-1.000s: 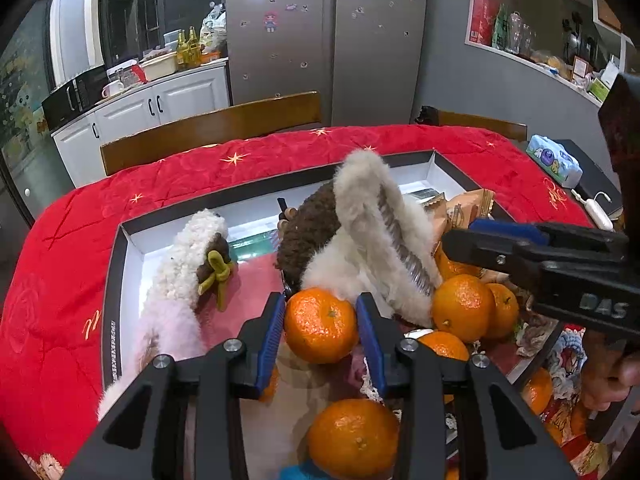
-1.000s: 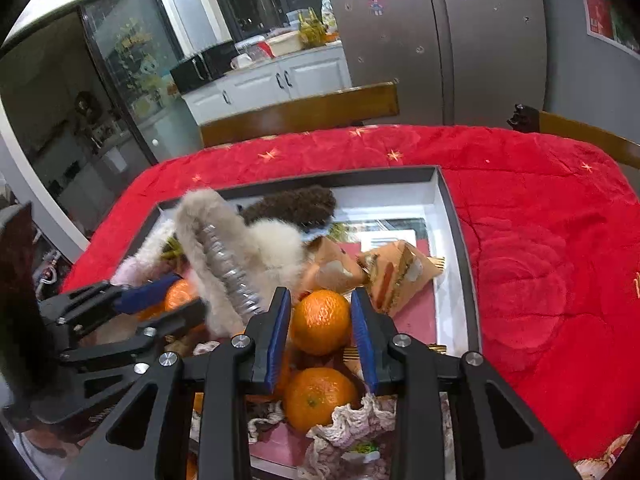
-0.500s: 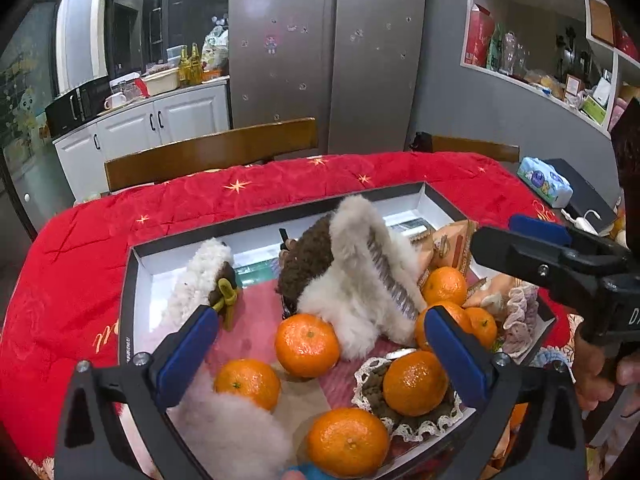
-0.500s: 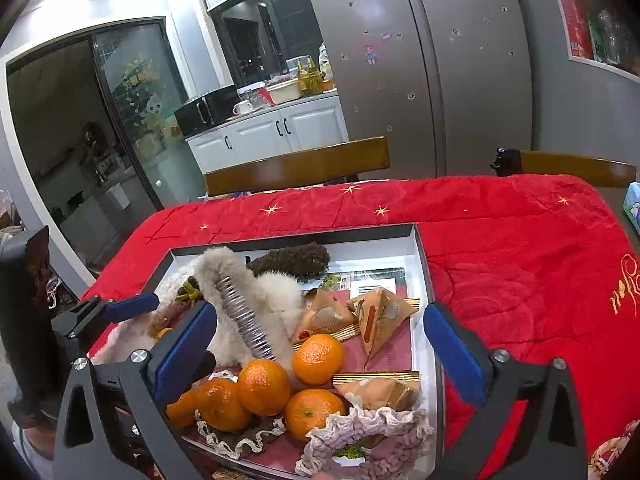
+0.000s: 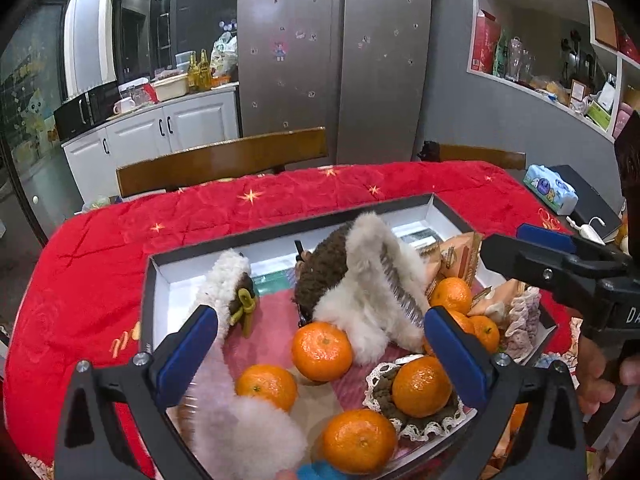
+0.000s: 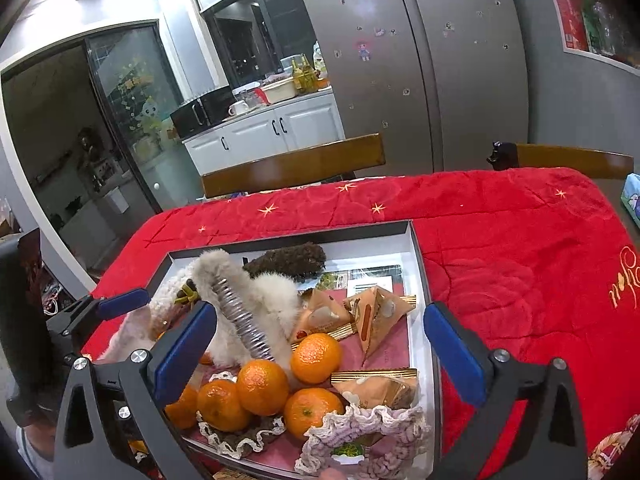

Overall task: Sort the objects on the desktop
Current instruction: 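Open the left tool to release its orange while the right tool releases its orange, then withdraw both open tools from the box back over the table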

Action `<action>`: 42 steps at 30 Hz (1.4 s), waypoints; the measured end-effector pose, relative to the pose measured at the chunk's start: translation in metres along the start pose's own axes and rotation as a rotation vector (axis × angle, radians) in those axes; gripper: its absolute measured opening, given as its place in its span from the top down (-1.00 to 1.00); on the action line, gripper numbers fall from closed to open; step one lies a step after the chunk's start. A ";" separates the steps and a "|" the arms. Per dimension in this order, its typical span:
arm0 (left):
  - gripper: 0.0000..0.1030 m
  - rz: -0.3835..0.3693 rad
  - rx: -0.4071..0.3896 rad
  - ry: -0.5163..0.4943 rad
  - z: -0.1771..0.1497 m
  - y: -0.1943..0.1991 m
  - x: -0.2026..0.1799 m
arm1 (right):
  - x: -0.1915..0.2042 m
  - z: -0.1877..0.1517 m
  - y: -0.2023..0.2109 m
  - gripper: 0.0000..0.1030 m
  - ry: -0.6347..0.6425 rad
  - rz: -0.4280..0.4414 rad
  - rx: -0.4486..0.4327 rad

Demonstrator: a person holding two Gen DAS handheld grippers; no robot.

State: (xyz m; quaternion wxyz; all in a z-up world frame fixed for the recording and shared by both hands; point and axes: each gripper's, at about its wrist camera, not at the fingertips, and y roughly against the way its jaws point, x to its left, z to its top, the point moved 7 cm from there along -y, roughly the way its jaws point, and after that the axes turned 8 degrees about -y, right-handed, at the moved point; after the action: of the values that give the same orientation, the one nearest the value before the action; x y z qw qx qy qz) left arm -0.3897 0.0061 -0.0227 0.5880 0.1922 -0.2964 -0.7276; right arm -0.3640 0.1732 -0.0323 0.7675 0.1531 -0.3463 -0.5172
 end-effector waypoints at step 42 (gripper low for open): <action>-1.00 0.073 -0.279 0.025 -0.107 0.280 -0.071 | 0.068 -0.096 0.250 -1.00 0.025 0.054 -0.230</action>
State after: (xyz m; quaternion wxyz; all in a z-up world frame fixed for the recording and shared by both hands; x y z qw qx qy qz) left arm -0.0982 0.0160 0.0756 0.6389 0.1068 -0.1917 -0.7373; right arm -0.1105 0.2042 0.0731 0.7979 0.0612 -0.2792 -0.5306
